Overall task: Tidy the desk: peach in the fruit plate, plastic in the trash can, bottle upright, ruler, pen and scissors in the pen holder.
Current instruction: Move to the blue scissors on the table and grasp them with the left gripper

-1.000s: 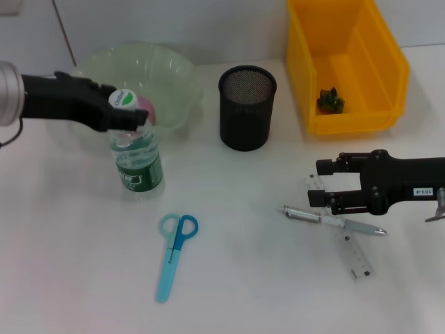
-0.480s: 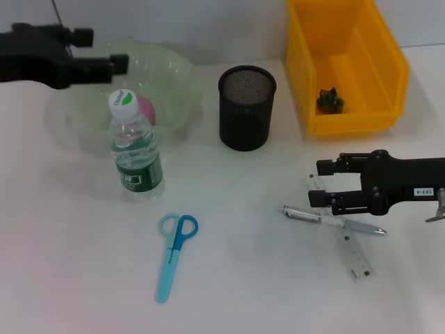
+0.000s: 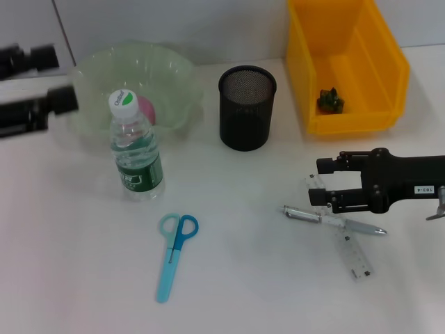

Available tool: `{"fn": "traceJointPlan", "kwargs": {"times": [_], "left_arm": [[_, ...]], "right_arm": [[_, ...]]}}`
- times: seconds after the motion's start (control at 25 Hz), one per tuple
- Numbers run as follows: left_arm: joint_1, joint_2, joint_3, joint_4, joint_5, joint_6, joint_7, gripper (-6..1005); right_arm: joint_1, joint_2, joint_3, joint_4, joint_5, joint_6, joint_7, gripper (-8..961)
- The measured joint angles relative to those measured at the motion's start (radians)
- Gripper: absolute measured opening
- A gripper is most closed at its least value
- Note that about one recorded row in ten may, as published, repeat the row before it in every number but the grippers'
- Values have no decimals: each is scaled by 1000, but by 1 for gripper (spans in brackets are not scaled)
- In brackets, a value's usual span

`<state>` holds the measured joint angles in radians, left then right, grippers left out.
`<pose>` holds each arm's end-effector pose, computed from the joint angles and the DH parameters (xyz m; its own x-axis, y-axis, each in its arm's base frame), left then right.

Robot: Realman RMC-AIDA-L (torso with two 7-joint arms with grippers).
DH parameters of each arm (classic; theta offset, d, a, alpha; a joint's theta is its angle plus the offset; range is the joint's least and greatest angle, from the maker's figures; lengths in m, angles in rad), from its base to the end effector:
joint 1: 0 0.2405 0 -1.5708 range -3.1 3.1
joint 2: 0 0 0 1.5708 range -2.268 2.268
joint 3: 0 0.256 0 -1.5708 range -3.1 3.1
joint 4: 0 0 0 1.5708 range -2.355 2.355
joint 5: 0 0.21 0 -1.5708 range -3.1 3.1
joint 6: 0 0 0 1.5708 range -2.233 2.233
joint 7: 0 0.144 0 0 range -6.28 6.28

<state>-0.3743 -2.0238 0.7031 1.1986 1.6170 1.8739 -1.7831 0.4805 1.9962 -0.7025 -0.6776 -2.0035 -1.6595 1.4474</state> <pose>-0.2070 0.3003 0.1246 0.7161 0.1833 0.6735 0.3643 -0.9212 -0.1366 0.2831 0.3156 0.0326 0.7872 -0.3973 -0.4716 -0.4936 -0.8644 -0.0956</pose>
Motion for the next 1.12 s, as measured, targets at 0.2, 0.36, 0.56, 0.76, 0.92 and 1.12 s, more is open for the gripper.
{"fn": "traceJointPlan", "kwargs": {"times": [0.2,0.36,0.56,0.76,0.92,1.12], "left_arm": [[19,2,24,-206,23,36,172,809],[27,-16,50,-368,98,26,360,808],[18,-34,53,-455,195,-34,446,807],[17,-37,53,-481,244,-64,474,806],[17,-37,54,-490,276,-75,480,805],[17,-38,55,-493,294,-78,478,804]], "right_arm": [[-3,-2,0,-1,0,-9,3,712],[-5,-4,0,-3,0,-22,4,712],[-5,-4,-2,-3,-6,-33,9,711],[-14,-6,-5,-5,-7,-47,15,710],[-25,-9,-8,-6,-7,-64,15,710],[-41,-9,-9,-13,-13,-83,16,709]]}}
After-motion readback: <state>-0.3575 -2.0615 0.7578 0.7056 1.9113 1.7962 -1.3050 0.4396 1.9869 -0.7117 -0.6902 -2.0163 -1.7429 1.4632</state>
